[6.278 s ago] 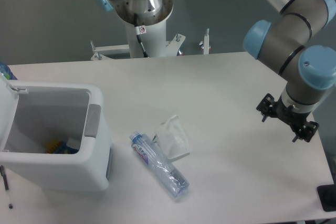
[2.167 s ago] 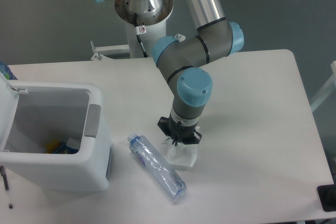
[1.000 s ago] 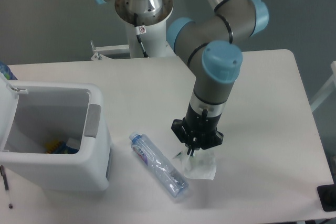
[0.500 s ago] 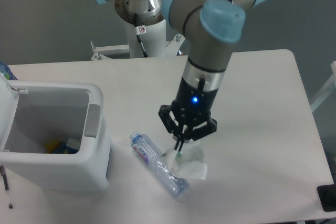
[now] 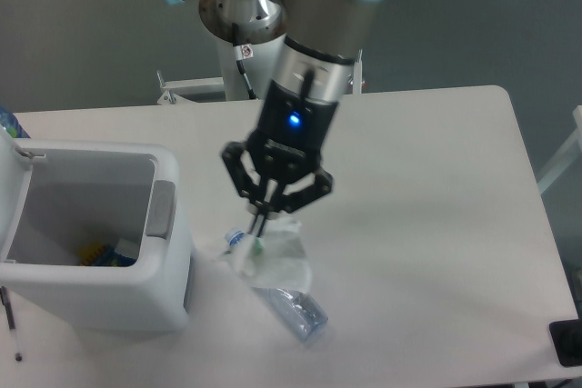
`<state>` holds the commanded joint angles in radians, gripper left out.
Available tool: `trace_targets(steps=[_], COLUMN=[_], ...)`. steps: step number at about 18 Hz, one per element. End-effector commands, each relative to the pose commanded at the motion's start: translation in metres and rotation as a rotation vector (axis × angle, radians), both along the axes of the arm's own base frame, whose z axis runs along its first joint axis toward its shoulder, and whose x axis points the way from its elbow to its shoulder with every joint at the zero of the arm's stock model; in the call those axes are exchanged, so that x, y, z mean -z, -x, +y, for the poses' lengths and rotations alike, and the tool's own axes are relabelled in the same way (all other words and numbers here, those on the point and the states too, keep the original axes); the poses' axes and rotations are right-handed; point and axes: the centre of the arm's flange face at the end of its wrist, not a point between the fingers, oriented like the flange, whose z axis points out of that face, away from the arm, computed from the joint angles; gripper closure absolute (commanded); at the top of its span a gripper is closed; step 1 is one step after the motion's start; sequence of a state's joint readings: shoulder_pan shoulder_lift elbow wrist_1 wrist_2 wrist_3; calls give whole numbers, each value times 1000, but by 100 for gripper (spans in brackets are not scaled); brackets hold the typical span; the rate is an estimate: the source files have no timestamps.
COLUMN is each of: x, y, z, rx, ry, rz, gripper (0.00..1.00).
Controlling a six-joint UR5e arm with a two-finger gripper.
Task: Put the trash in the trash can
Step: 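Lift the plastic bag and carry it over the white bin, then open the gripper to drop the bag into the bin, then move the gripper to the cap end of the water bottle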
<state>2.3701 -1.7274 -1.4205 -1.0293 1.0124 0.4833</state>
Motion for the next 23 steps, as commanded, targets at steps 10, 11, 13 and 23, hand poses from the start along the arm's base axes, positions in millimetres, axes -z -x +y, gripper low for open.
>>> trace_targets(steps=[10, 11, 13, 23], x=[-12, -11, -10, 1], y=[-84, -92, -103, -104], z=[25, 28, 31, 32], rx=[107, 122, 141, 147], ry=[-9, -8, -7, 7], rz=[-4, -5, -6, -13], gripper=[88, 87, 75, 6])
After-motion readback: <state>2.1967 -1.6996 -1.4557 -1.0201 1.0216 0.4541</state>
